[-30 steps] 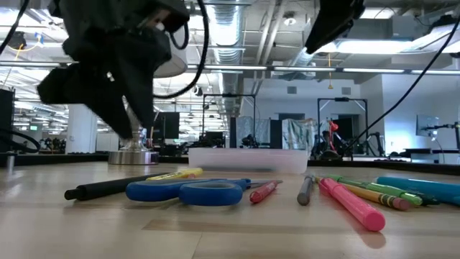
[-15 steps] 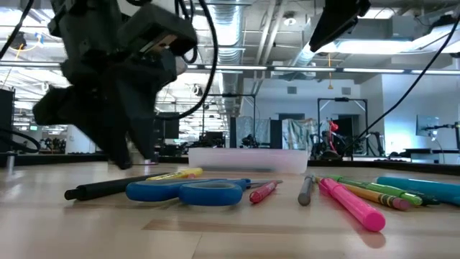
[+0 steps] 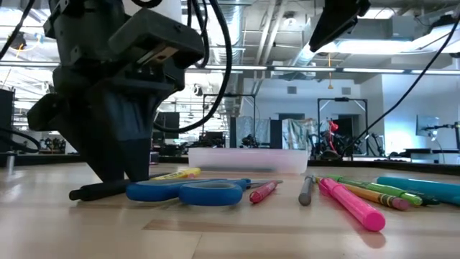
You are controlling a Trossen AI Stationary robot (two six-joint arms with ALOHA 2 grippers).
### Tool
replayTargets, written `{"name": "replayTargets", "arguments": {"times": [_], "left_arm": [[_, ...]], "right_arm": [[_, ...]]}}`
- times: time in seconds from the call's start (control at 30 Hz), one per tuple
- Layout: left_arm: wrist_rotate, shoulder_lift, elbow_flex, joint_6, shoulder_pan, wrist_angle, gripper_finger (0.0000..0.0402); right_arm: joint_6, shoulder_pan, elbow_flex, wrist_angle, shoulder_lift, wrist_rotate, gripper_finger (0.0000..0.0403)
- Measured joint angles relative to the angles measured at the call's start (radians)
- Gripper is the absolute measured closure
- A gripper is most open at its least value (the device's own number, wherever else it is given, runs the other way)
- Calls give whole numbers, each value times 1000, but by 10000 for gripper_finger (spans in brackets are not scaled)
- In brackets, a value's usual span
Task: Pick & place school supplies into a supply box
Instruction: Put the black pen into the pink supply box
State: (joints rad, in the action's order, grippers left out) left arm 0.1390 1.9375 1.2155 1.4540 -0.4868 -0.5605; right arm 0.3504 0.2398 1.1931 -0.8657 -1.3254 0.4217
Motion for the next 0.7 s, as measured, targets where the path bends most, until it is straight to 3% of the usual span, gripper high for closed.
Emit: {"name": "replayTargets", "arguments": {"times": [0.1,0.7], "left_arm": [[3,2,18,-10,0,-101,256],[-21,0,20,-236,7,-267,256]], "right_arm": [[0,0,0,2,0,0,296],[38,28,0,6,0,0,296]]}}
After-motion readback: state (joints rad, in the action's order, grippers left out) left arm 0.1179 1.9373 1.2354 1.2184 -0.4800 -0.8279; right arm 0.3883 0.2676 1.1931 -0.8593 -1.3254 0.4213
